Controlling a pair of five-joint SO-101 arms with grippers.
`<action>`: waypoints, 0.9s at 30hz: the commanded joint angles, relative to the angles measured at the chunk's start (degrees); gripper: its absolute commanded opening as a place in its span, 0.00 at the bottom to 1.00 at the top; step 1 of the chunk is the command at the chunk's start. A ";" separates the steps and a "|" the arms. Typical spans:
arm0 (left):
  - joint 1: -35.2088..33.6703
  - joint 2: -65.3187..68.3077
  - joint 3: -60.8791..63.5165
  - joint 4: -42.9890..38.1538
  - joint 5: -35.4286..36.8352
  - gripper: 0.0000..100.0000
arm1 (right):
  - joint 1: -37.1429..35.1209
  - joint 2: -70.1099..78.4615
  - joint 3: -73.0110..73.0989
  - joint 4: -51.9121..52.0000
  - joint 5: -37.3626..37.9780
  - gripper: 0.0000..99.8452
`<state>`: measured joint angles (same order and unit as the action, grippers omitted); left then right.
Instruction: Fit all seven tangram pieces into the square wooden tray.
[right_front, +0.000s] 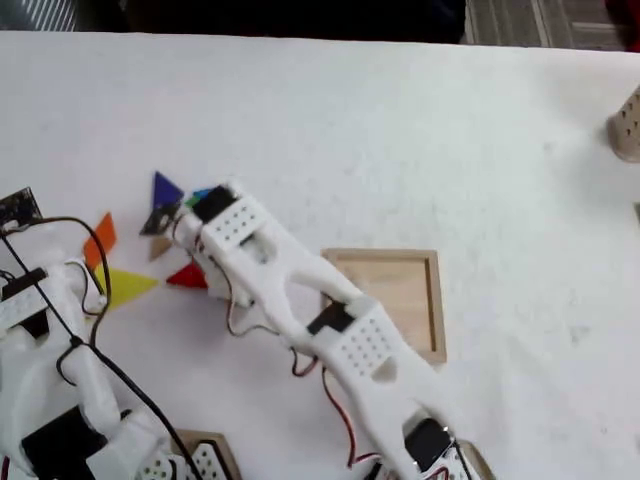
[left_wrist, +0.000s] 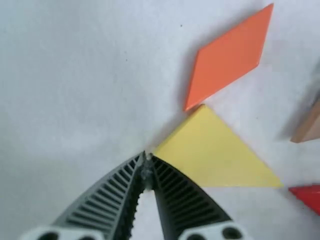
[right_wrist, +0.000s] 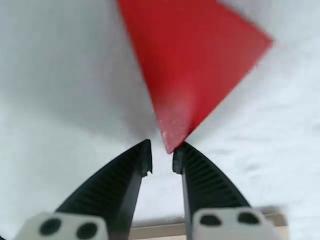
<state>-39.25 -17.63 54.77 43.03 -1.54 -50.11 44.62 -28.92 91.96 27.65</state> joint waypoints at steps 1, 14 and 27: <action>0.57 -0.22 -1.76 -0.44 0.26 0.02 | -3.38 -13.67 16.62 -8.31 -2.29 0.07; 0.48 -0.22 -1.85 -0.44 0.44 0.02 | 0.22 -37.67 39.56 -32.84 -26.20 0.13; -0.31 -0.22 -1.85 -0.44 0.53 0.02 | -0.75 -24.13 39.03 -68.35 -38.77 0.19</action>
<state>-39.25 -17.63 54.77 43.03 -1.54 -50.46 17.19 11.52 30.68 -10.77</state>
